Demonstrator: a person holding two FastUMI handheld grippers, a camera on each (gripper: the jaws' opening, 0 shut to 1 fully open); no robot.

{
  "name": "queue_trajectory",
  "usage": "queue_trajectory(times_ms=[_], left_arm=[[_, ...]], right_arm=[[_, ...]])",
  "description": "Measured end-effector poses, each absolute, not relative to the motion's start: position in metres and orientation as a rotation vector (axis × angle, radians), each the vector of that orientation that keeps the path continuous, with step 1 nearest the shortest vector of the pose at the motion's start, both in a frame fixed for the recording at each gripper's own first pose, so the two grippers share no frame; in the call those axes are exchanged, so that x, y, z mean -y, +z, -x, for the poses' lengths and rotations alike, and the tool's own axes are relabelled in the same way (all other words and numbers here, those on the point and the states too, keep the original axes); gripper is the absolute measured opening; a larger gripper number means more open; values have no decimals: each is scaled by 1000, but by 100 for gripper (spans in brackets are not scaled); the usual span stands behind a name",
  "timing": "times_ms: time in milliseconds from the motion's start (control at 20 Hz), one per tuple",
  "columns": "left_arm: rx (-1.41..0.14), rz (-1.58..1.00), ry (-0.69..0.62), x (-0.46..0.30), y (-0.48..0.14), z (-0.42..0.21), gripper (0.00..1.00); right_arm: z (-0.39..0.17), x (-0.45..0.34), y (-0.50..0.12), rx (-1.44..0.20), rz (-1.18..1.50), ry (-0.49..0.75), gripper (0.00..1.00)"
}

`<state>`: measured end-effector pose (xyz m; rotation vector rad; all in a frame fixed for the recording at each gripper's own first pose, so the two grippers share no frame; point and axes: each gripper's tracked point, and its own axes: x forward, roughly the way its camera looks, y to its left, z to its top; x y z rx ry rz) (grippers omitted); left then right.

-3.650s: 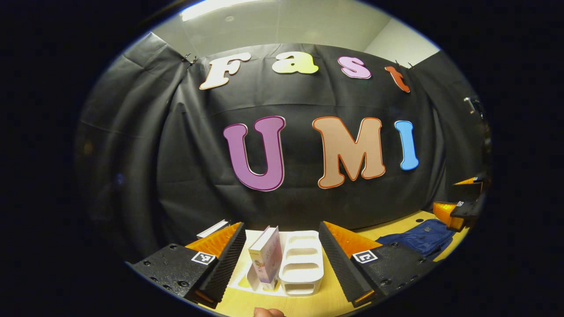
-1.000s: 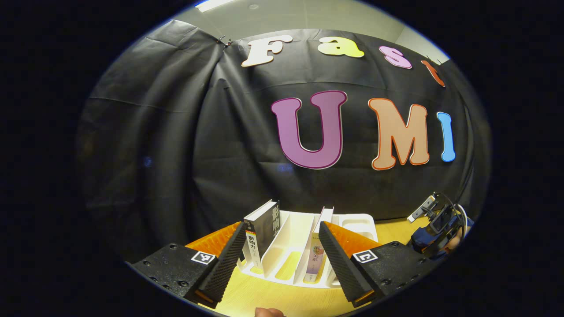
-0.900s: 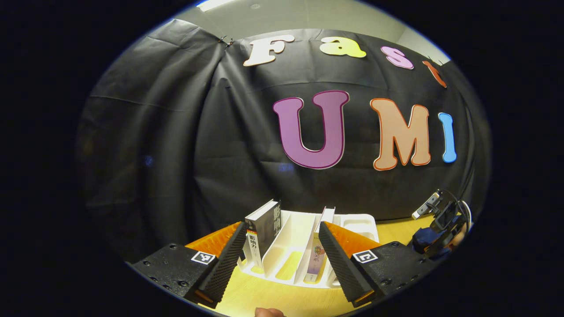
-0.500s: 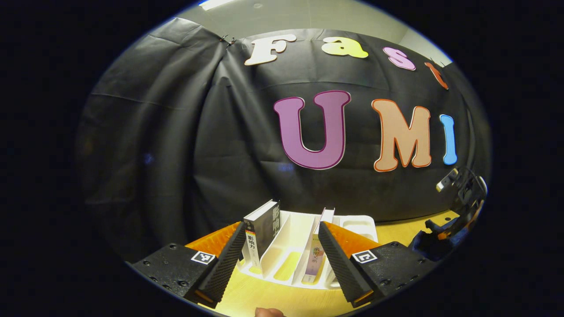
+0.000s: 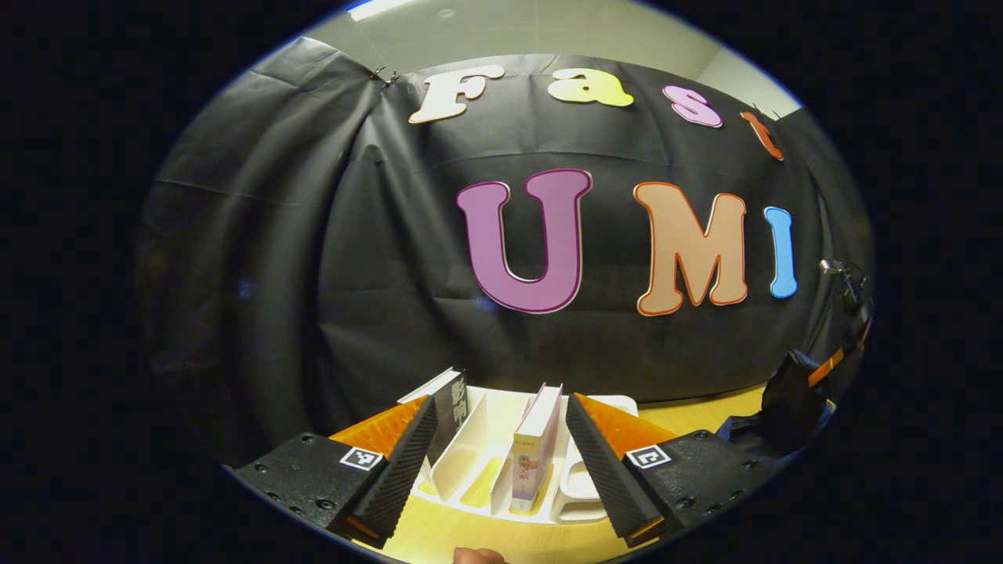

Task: Open the schoolbag, grab two books from the bookshelf and put them into the schoolbag.

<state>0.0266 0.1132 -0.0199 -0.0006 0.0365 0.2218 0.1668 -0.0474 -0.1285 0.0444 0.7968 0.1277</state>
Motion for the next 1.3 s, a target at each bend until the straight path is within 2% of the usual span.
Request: queue_trajectory(times_ms=[50, 100, 200, 450, 500, 600, 650, 750, 800, 950, 1050, 1100, 1300], left_arm=[[-41, 2, 219, -108, -19, -29, 96], [-43, 3, 217, -105, -20, -31, 99], [-50, 3, 220, -98, -17, -35, 99], [-103, -29, 223, -90, -25, -46, 96], [-126, -41, 221, -90, -29, -50, 99], [-205, -74, 194, -90, -46, -62, 96], [-255, -76, 181, -89, -55, -69, 96], [-401, -54, 135, -88, -78, -82, 100], [-464, -40, 125, -92, -87, -89, 96], [-657, -50, 113, -106, -111, -112, 96], [-739, -67, 108, -112, -122, -127, 96], [-770, -81, 107, -114, -123, -133, 96], [-857, -184, 61, -119, -129, -154, 95]], right_arm=[[-168, 59, -123, -788, -91, 122, 2], [-169, 70, -117, -782, -130, 116, 5], [-170, 91, -114, -769, -188, 103, 2], [-170, 117, -104, -757, -280, 90, 5], [-175, 117, -102, -752, -289, 97, 1], [-175, 123, -99, -746, -300, 108, 1], [-172, 122, -100, -745, -306, 119, 5], [-172, 125, -102, -745, -310, 134, 5], [-171, 122, -103, -743, -315, 144, 1], [-170, 125, -104, -737, -331, 165, 1], [-168, 127, -106, -731, -341, 172, 1], [-167, 125, -106, -730, -348, 175, 5], [-166, 124, -106, -724, -357, 181, 3]])
